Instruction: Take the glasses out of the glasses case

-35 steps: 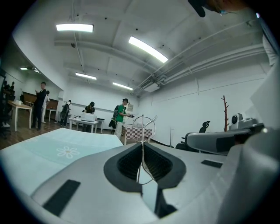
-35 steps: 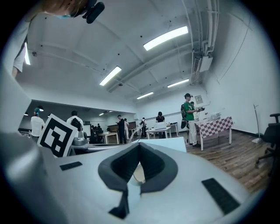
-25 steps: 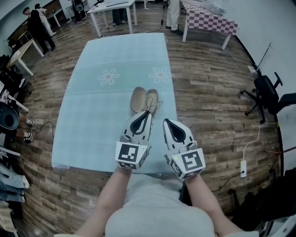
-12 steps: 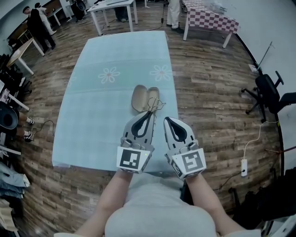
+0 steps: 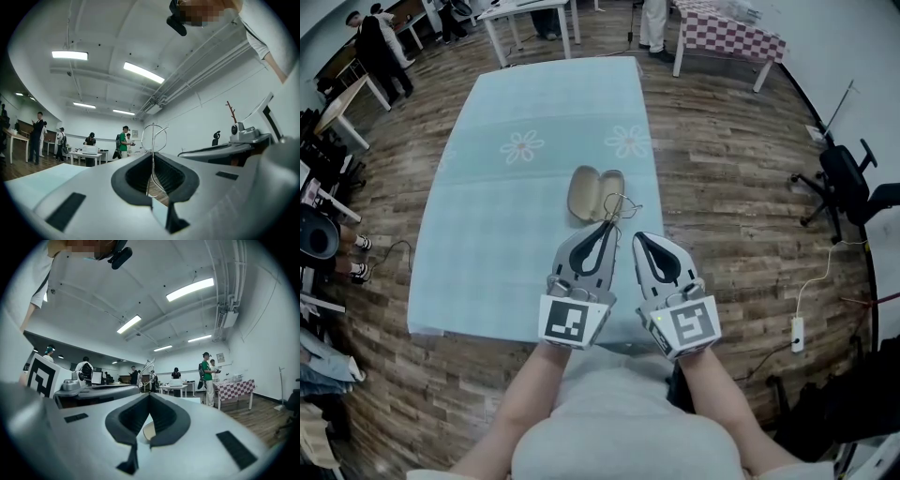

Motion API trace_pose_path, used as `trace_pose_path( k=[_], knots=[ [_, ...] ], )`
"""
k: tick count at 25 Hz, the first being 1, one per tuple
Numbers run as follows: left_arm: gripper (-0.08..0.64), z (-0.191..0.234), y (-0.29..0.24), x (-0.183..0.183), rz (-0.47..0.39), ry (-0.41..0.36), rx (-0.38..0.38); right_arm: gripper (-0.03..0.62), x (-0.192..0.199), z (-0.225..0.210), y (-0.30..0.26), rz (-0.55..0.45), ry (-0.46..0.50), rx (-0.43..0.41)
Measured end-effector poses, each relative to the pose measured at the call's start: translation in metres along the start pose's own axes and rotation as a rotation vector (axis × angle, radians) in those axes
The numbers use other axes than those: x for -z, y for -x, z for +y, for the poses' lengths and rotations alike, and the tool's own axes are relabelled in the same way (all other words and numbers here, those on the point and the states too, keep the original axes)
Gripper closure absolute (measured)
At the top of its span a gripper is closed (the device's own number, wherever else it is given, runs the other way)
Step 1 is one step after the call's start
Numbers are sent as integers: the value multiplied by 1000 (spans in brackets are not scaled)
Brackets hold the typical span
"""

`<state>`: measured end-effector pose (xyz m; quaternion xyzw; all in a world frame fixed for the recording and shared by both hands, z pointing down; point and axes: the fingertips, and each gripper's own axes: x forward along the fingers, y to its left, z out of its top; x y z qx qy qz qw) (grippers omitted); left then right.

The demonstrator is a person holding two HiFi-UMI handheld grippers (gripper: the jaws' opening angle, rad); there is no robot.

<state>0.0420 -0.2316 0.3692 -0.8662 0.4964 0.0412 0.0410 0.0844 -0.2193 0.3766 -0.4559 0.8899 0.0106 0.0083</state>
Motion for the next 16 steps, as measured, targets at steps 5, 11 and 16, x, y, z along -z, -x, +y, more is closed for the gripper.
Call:
trace_pose_path(
  k=[5,11,16],
  knots=[
    [535,-1,2,1,-3,4,-2,586,4,4,3,14,6,-8],
    [535,-8,2,2,-1,10,12,586,4,3,6,19,18,-4],
    [535,-10,2,0,-5,9,23,586,4,4,7,16,14,3]
  ],
)
